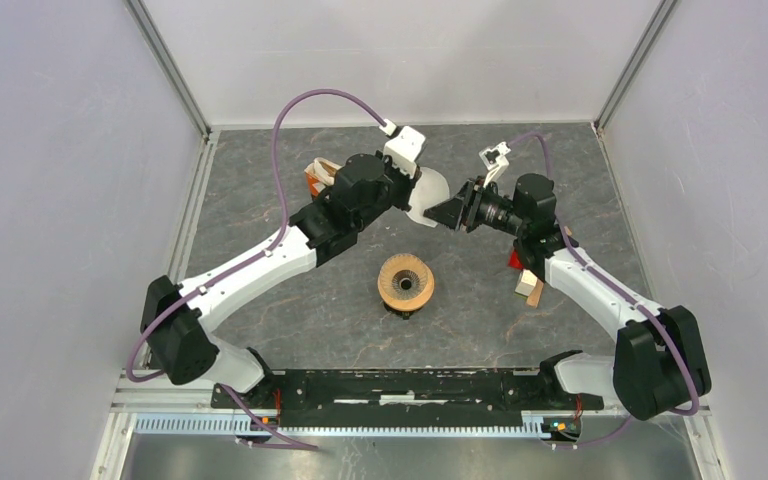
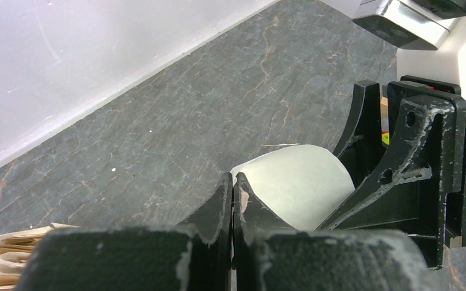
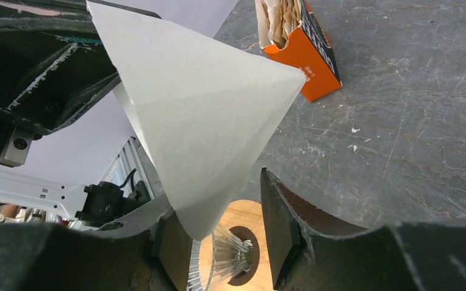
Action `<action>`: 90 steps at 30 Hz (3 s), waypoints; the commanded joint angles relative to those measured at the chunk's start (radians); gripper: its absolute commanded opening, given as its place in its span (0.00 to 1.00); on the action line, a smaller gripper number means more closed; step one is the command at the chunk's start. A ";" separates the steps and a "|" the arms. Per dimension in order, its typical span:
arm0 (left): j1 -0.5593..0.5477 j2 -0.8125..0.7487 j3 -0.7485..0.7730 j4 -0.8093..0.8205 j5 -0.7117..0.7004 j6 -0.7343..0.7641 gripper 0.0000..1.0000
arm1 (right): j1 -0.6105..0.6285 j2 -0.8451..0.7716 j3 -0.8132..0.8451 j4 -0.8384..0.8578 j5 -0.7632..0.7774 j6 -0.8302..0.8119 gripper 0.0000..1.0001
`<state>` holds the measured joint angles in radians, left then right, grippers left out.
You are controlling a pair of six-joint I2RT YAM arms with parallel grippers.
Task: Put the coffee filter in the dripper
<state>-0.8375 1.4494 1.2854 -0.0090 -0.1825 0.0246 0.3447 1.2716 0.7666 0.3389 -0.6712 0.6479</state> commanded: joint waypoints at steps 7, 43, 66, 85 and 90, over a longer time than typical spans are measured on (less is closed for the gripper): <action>-0.018 0.014 0.029 0.061 -0.039 0.064 0.02 | -0.001 0.000 -0.018 0.109 -0.029 0.053 0.36; 0.011 -0.249 -0.019 -0.526 0.495 0.065 0.02 | -0.002 -0.312 0.280 -0.789 -0.148 -0.990 0.98; 0.031 -0.136 -0.126 -0.445 0.479 -0.047 0.02 | 0.026 -0.285 0.203 -0.718 -0.194 -1.050 0.92; 0.034 -0.134 -0.218 -0.306 0.402 0.088 0.30 | 0.137 -0.248 0.120 -0.627 -0.026 -1.016 0.89; 0.034 -0.148 -0.222 -0.304 0.403 0.124 0.34 | 0.137 -0.244 0.116 -0.623 -0.020 -1.012 0.89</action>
<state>-0.8062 1.3361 1.0645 -0.3588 0.2333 0.0704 0.4797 1.0206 0.8848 -0.3260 -0.7063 -0.3790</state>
